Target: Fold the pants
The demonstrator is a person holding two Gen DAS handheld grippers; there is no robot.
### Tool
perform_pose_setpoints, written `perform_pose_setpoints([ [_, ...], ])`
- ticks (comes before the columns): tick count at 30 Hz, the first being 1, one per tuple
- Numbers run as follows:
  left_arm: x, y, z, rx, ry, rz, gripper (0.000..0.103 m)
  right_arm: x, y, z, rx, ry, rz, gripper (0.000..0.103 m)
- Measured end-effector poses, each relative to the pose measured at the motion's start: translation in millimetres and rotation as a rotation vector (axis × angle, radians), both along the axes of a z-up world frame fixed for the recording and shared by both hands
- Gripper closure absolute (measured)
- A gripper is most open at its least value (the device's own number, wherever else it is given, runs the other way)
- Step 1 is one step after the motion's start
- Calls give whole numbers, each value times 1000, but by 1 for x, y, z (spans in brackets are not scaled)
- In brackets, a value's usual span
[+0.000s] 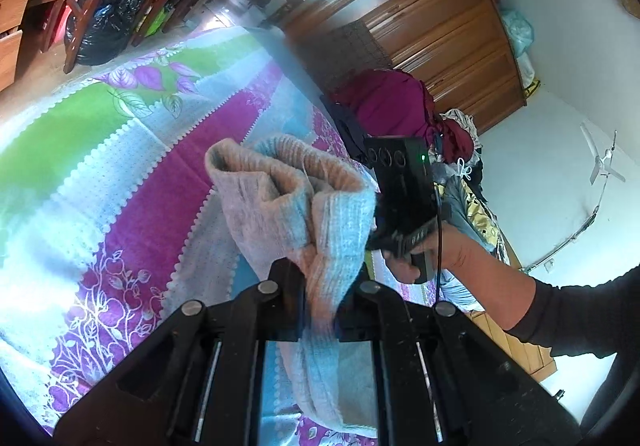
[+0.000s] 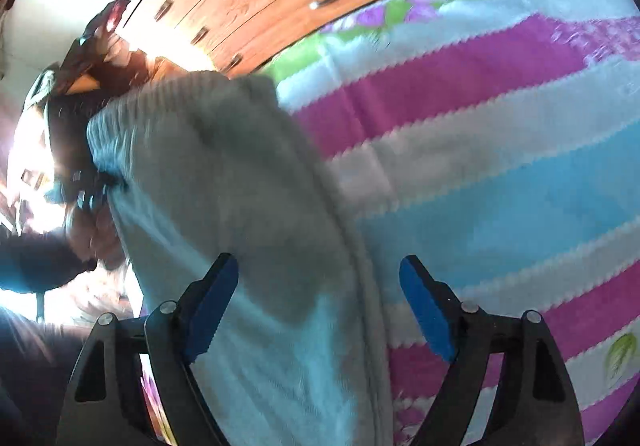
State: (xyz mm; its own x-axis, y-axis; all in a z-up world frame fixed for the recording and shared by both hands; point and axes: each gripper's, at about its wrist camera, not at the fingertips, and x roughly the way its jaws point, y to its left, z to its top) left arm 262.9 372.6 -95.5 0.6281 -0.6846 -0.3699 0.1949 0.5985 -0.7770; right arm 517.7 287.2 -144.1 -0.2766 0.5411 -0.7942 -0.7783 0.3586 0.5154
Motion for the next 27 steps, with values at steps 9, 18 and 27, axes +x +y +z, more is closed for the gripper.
perform_pose_setpoints([
  [9, 8, -16, 17, 7, -47, -44, 93, -12, -107, -12, -121, 21, -142, 18],
  [18, 1, -100, 88, 131, -202, -262, 93, -105, -263, 35, 49, -146, -735, 29],
  [27, -15, -225, 104, 173, -265, -525, 93, -221, -391, 39, 22, -99, -1052, 29],
])
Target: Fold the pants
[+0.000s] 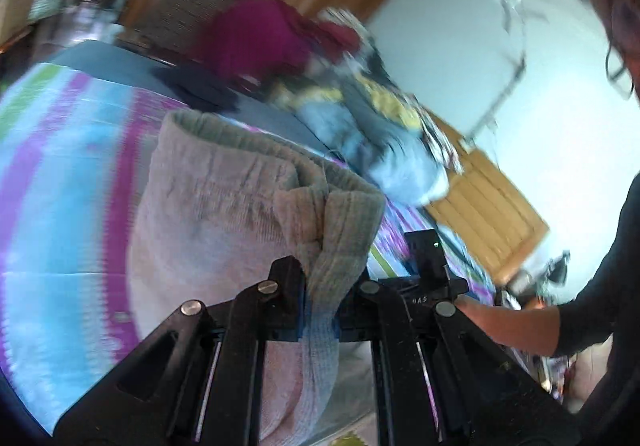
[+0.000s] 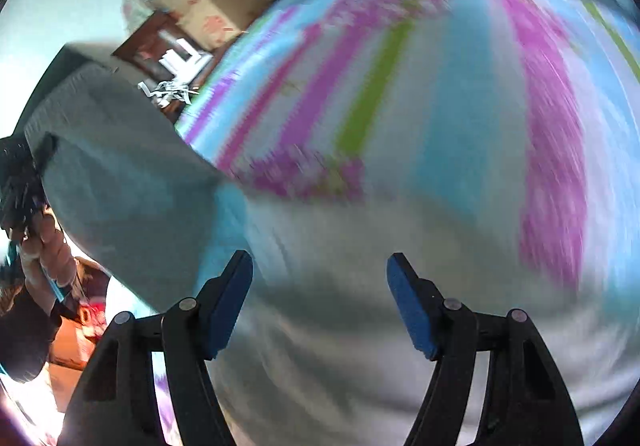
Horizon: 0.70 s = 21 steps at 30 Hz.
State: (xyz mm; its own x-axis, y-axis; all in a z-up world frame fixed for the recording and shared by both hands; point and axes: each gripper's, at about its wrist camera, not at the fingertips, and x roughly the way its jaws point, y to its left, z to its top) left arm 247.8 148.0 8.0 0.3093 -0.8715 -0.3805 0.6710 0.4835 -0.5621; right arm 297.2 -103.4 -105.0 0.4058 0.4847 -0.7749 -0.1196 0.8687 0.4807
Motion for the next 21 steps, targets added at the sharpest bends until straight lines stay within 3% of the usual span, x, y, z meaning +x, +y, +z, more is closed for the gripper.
perform_pose_setpoints([
  [6, -40, -81, -24, 60, 16, -182, 93, -60, -35, -38, 85, 71, -111, 29],
  [13, -97, -148, -103, 256, 89, -369, 93, -84, -55, -60, 116, 66, -169, 29],
  [18, -108, -164, -151, 414, 143, -372, 89, -101, -65, -68, 132, 62, -176, 30],
  [21, -118, -166, -159, 464, 119, -371, 86, -105, -66, -62, 133, 53, -174, 29],
])
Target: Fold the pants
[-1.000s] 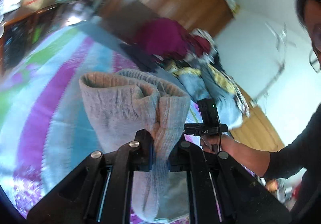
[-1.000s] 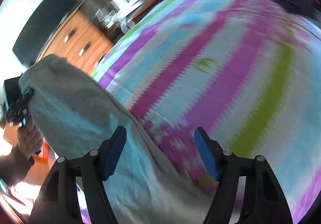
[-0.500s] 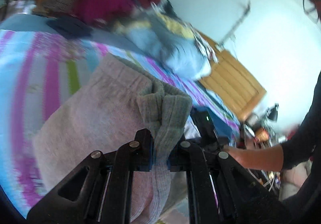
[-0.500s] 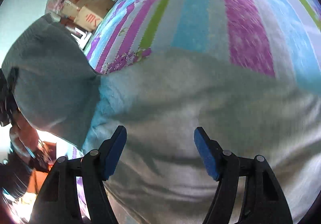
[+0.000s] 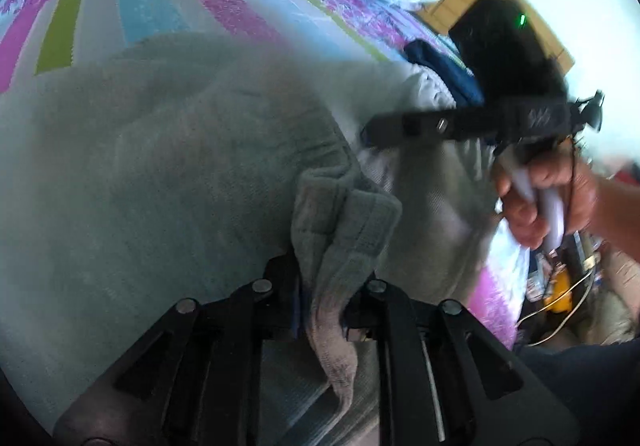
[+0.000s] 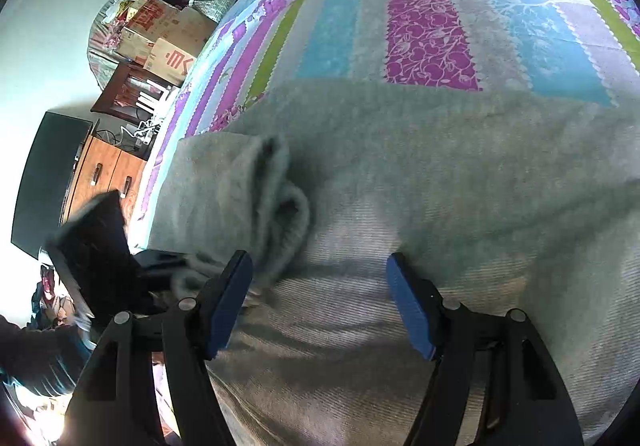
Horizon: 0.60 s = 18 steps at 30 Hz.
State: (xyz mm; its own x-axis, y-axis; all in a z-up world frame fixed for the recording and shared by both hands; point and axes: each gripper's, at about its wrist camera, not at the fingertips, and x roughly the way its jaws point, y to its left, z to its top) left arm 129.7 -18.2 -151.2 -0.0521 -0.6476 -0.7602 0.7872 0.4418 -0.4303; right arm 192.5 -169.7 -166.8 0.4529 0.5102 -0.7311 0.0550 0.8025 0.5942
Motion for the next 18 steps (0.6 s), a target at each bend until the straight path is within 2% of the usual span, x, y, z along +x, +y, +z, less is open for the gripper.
perform_pose_setpoints([
  [2, -2, 4, 7, 32, -14, 5, 81, -2, -1, 6, -21, -4, 7, 28],
  [3, -5, 5, 11, 53, -18, 1, 67, -2, -2, 11, -36, -9, 9, 28],
  [4, -11, 10, 20, 67, -15, -7, 47, -1, -3, 20, -53, -22, 6, 28],
  [6, -22, 18, 33, 67, -18, -1, 29, -3, -6, 41, -88, -68, -14, 28],
  [8, -26, 34, 53, 28, 13, 15, 29, -3, -7, 69, -123, -134, -34, 28],
  [10, -19, 57, 79, -27, 16, 75, 29, 0, 5, 91, -139, -206, -16, 28],
  [11, -10, 70, 90, -61, 13, 111, 29, 2, 16, 95, -149, -222, 11, 30],
  [12, 4, 82, 98, -87, 6, 150, 29, 6, 33, 94, -158, -229, 56, 38],
  [13, 26, 94, 103, -101, -2, 189, 29, 8, 53, 86, -163, -222, 115, 42],
  [15, 61, 99, 97, -61, -27, 223, 31, 10, 91, 58, -159, -161, 224, 68],
  [16, 86, 102, 89, -49, -2, 248, 33, 9, 101, 46, -156, -135, 242, 70],
  [18, 129, 111, 68, -11, 70, 327, 42, 6, 117, 21, -200, -78, 261, 70],
])
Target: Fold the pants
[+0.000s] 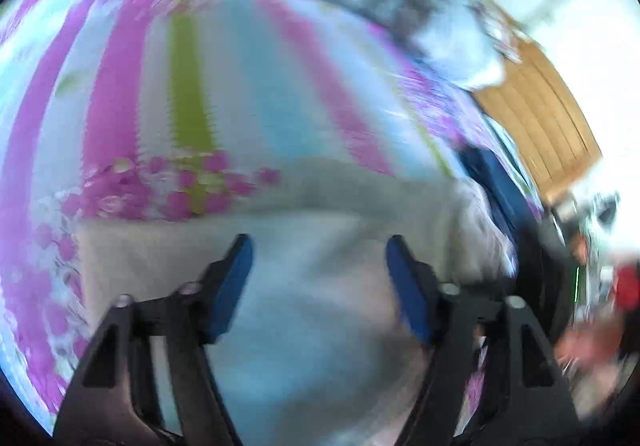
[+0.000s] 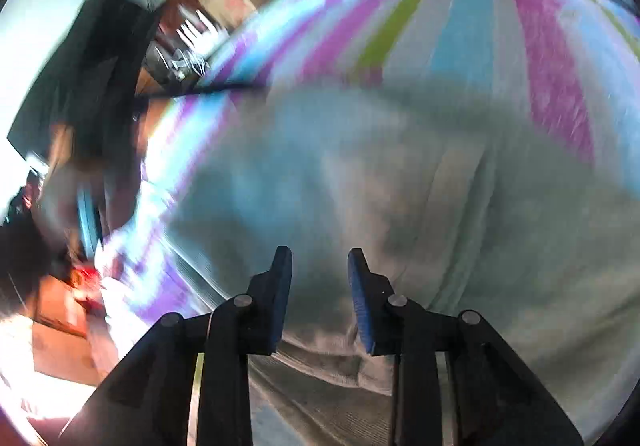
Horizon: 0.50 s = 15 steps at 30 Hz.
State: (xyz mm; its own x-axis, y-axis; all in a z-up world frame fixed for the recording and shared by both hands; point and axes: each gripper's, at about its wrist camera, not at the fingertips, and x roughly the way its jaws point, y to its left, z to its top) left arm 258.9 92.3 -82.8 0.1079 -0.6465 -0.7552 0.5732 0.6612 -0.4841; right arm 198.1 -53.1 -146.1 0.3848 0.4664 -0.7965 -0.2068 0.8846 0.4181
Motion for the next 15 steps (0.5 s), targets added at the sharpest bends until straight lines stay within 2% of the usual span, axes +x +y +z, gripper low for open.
perform_pose_setpoints([
  [1, 10, 4, -8, 9, 10, 26, 42, -4, 2, -13, -27, 19, -4, 72],
  [2, 24, 11, -20, 52, 20, 81, 42, -8, 0, -22, -26, 19, -8, 76],
  [3, 30, 14, -31, 92, 28, 119, 42, -14, -4, -26, -10, -12, -16, 81],
  [4, 38, 22, -47, 128, 41, 145, 45, -19, -8, -28, -1, -31, -16, 83],
  [5, 42, 29, -60, 146, 44, 167, 54, -20, -10, -30, 1, -37, -10, 88],
  [6, 42, 35, -66, 132, 36, 185, 63, -18, -12, -31, 1, -37, -8, 94],
  [8, 40, 47, -59, 101, 36, 201, 63, -15, -16, -28, 9, -6, -2, 95],
  [9, 34, 50, -49, 95, 18, 202, 63, -12, -17, -25, -1, 10, 1, 91],
  [10, 21, 58, -33, 49, 1, 188, 62, -9, -16, -14, -1, 14, 5, 86],
  [11, 11, 64, -23, -9, 1, 173, 59, -6, -17, 2, 26, -19, 9, 83],
  [12, -3, 72, -13, -62, 16, 156, 52, -3, -20, 17, 63, -65, 7, 82],
  [13, -24, 82, -9, -104, 63, 137, 50, 6, -25, 26, 93, -92, -7, 81],
  [15, -56, 95, -15, -122, 148, 117, 51, 30, -36, 23, 136, -91, -38, 81],
])
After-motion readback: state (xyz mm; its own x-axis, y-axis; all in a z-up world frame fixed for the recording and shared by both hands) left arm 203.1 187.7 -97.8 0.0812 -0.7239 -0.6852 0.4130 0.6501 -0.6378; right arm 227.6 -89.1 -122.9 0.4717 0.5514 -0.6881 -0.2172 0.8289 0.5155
